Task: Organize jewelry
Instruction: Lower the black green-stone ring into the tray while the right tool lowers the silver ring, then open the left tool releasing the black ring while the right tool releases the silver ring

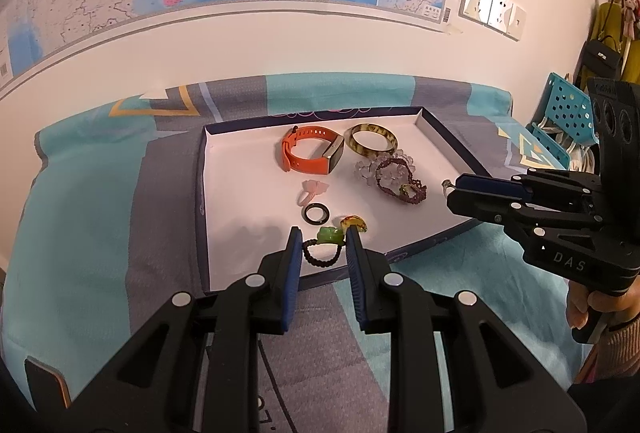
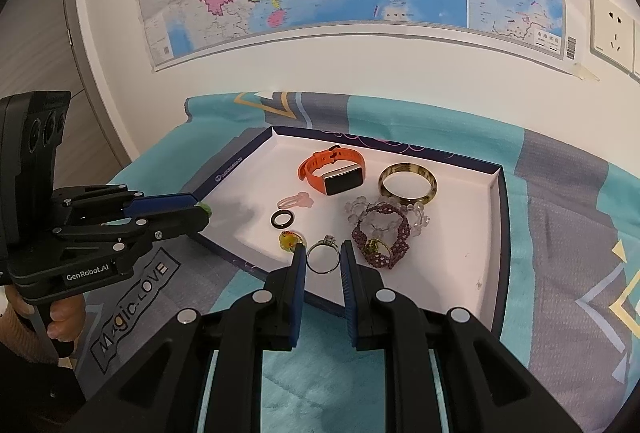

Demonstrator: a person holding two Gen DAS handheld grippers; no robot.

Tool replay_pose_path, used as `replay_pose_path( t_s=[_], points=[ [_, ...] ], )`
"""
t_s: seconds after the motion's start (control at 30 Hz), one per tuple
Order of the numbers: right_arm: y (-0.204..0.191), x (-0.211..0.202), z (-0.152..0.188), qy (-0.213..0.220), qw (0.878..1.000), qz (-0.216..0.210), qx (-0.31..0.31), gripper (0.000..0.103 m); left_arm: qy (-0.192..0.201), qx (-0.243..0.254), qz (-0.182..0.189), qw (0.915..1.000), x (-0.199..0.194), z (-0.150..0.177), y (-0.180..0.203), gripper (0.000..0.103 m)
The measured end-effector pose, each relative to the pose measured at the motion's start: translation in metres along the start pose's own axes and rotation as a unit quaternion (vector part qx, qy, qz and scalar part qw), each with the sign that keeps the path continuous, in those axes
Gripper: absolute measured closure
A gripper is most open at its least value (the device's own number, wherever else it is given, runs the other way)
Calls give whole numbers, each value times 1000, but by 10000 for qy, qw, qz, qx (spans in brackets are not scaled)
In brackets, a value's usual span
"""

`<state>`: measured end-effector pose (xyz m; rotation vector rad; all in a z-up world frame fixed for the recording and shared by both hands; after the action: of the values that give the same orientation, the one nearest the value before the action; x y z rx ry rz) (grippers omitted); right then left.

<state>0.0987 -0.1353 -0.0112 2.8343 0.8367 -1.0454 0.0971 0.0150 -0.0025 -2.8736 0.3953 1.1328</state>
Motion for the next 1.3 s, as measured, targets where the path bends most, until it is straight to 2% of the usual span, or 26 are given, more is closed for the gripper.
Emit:
replay_pose_path(
  t_s=[1.3],
  points=[
    [22,53,4,-576,9979,190,210,87,-595,-129,-3,9981,66,1,1,80]
  ],
)
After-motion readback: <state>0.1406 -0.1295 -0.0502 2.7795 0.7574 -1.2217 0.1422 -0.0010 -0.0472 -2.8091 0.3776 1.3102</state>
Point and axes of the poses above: each gripper's, at about its wrist camera, not at the fingertips, and x roughly the way its jaws point, y to its right, z to its underside, the point moved 2 cm from there along x, roughly the way its jaws point, and after that the axes turned 2 degrees about -z, right-handed, at the moved point
